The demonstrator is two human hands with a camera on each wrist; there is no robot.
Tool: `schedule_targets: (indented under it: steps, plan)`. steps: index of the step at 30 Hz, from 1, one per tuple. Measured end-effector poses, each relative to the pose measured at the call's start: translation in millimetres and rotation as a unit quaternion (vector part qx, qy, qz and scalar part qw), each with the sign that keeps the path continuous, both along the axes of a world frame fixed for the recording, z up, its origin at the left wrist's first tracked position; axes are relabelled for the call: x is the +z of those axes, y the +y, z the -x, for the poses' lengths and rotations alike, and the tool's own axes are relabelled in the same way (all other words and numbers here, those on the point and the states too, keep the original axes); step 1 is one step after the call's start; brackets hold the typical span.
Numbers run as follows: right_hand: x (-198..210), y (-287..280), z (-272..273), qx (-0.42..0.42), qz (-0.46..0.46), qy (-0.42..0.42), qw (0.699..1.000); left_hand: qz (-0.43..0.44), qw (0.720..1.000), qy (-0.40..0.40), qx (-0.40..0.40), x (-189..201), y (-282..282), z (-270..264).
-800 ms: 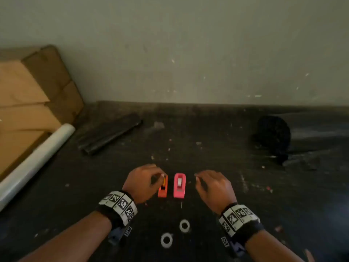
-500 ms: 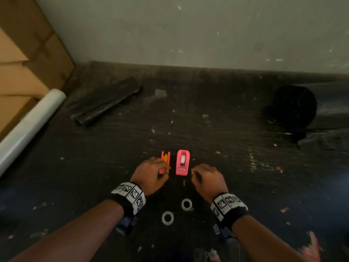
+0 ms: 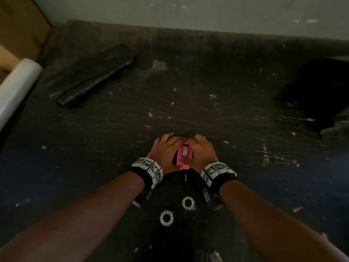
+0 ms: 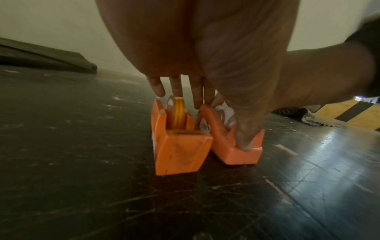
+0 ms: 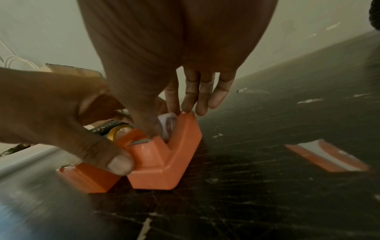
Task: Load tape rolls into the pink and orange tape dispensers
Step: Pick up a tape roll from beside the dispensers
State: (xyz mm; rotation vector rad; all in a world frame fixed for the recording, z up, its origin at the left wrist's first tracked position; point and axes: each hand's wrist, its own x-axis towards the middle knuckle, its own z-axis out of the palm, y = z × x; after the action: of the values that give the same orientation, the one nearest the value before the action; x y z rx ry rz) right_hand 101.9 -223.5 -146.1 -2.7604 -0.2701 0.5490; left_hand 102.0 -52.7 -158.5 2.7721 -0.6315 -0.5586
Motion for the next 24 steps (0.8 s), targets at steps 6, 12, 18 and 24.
schedule_targets:
  steps: [6, 12, 18, 24]
  plan:
    - [-1.6, -4.4, -5.8, 0.017, -0.026, -0.035, 0.999, 0.018, 1.000, -0.023, 0.001, -3.9, -0.7, -4.3]
    - [6.7, -12.5, 3.8, -0.018, -0.153, -0.049, 0.987, 0.091, 0.995, -0.010, 0.030, 6.0, 5.0, 5.3]
    - [10.3, -24.6, 45.4, -0.067, -0.284, -0.018, 0.956, 0.420, 0.847, 0.185, 0.267, 20.0, 15.6, 46.7]
    - [9.2, -18.4, 87.8, -0.122, -0.366, 0.010, 0.923, 0.517, 0.711, 0.286, 0.381, 11.3, 5.2, 90.4]
